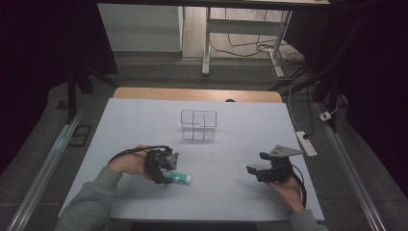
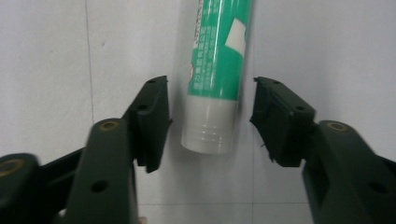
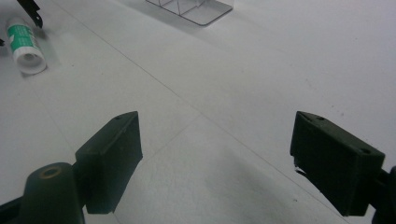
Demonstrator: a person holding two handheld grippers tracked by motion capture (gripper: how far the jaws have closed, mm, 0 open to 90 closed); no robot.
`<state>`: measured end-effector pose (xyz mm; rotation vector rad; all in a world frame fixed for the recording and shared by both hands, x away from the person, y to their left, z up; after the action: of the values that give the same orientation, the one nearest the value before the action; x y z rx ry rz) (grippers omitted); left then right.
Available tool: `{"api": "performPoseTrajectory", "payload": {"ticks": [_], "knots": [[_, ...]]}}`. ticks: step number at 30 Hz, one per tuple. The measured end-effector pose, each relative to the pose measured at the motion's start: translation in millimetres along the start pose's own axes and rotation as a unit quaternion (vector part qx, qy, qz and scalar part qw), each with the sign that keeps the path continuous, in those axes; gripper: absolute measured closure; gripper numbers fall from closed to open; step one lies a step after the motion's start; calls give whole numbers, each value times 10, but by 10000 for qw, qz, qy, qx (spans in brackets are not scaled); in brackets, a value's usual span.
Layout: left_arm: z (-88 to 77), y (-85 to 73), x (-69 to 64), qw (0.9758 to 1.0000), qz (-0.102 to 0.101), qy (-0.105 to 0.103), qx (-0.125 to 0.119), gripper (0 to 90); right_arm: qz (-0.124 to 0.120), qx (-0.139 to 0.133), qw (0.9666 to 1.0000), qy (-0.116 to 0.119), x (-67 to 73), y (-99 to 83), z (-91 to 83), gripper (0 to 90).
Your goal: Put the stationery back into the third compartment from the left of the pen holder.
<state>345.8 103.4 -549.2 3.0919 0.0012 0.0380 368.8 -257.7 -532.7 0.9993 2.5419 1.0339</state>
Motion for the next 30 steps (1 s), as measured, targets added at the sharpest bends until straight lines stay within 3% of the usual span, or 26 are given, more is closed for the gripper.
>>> {"api": "performPoseTrajectory", "payload": {"ticks": [5,10,16,20,24,30], "knots": [[31,10,-7,9998,158,-15,83,623,12,-22,10000,16,3,-2,-3,168],[25,15,-17,9995,295,54,73,643,14,-15,10000,10,1,-4,-1,168],[-5,31,14,9996,230,60,-156,645,5,-21,10000,11,2,-3,-7,168],[-77,43,43,9990,97,73,-440,645,10,-23,10000,-16,1,-5,-22,168],[-147,49,85,9979,-188,59,-609,644,10,-24,10000,-31,0,-6,-31,168],[-213,76,136,9945,-613,45,-853,644,16,-58,10000,11,6,-2,-27,168]]}}
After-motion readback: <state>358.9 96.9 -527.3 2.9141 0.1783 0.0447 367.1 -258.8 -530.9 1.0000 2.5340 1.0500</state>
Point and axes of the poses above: each handheld gripper's, and its own axes: z roughly forward along the jaws, y roughly out of its top, x roughly to its left, the point moved 5 cm from there along z, roughly forward along the jaws, and after that the axes turned 11 degrees about x, right-handed, at the moved point
